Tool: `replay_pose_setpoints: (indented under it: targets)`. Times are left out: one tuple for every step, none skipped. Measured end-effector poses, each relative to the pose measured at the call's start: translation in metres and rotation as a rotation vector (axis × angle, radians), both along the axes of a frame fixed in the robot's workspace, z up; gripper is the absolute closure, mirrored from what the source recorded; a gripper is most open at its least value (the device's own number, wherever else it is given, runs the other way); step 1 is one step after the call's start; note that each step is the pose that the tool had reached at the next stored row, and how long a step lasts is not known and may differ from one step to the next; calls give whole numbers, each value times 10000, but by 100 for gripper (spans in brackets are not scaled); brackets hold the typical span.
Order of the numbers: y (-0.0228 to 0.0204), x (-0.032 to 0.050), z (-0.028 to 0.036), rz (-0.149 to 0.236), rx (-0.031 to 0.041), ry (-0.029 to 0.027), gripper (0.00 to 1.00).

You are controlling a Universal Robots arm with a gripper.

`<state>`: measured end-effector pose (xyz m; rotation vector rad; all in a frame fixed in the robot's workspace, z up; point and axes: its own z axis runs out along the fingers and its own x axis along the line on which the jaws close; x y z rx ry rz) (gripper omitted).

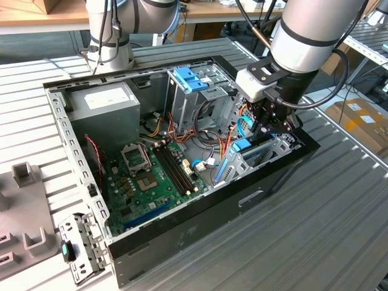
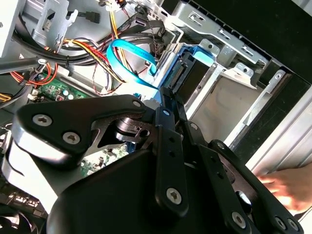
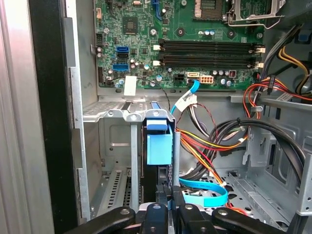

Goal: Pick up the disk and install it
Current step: 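Insert the first disk wire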

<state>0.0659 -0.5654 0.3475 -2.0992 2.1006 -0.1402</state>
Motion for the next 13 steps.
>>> replay_pose_setpoints:
  targets:
    - [-5,0,-1,0,11,0,84]
    - [-11,0,-1,0,18,0,84]
    - [-15,-1,0,0,21,0,84]
    - [-15,-1,0,0,25,0,84]
    - [-15,-4,-1,1,30,0,84]
    - [-16,-7,0,1,36,-1,84]
    - [-16,-11,-1,0,38,-1,84]
    - [-16,-14,-1,0,39,-1,84]
    - [-18,-14,-5,1,42,-1,84]
    - [-19,-15,-8,1,41,-1,84]
    - [-19,-15,-10,0,39,-1,84]
    - [-19,-15,-11,0,39,0,84]
    - [-19,-15,-12,0,40,0,84]
